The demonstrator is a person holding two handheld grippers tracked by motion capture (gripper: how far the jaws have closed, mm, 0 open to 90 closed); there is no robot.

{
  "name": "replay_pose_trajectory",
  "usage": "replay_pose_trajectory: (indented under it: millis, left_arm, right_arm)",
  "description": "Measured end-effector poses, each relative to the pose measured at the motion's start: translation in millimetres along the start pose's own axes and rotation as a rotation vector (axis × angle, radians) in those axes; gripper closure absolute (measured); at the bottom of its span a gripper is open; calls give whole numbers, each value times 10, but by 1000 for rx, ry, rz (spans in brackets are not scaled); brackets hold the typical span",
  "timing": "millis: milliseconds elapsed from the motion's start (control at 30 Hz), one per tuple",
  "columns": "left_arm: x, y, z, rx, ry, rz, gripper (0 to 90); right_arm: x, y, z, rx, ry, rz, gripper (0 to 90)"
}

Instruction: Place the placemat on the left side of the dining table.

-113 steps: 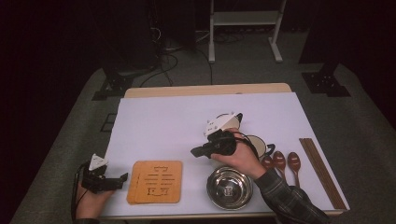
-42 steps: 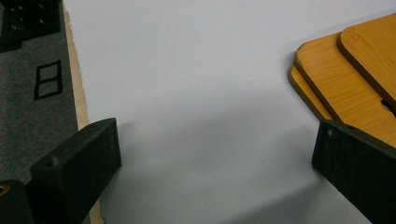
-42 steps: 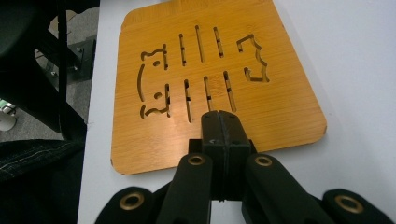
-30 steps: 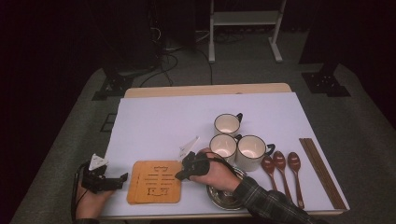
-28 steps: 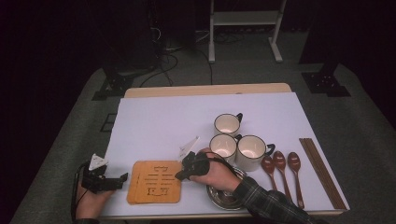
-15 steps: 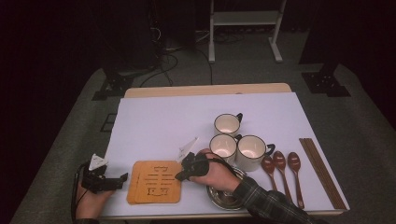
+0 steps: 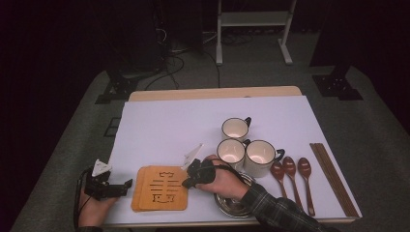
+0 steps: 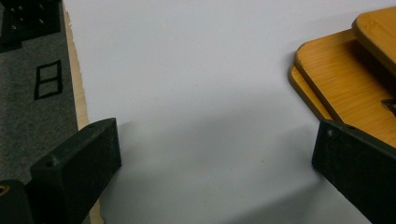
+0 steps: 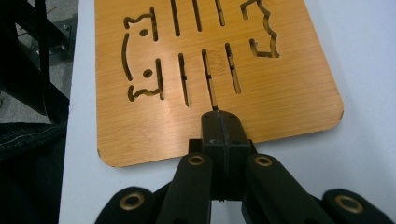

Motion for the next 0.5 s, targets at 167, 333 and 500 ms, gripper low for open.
replay_pose_trajectory:
  millis: [167, 333, 500]
  left_arm:
    - [0, 0, 0, 0, 0, 0, 2]
    - [0, 0, 0, 0, 0, 0, 2]
    - [1, 5, 2, 4, -3, -1, 2]
  right_arm:
    - [-14, -14, -3, 4, -7, 21, 898]
    - [-32, -24, -2, 14, -26, 43, 898]
    - [-31, -26, -2, 9, -24, 44, 898]
Point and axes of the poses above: each handheld gripper's, and its own axes: x roughly backward along the jaws, y roughly out of its top, z roughly to its left, the point moved 8 cm from there along -x, roughly forward along the jaws, and after that the axes turned 1 degree about z, right-handed, at the moved point
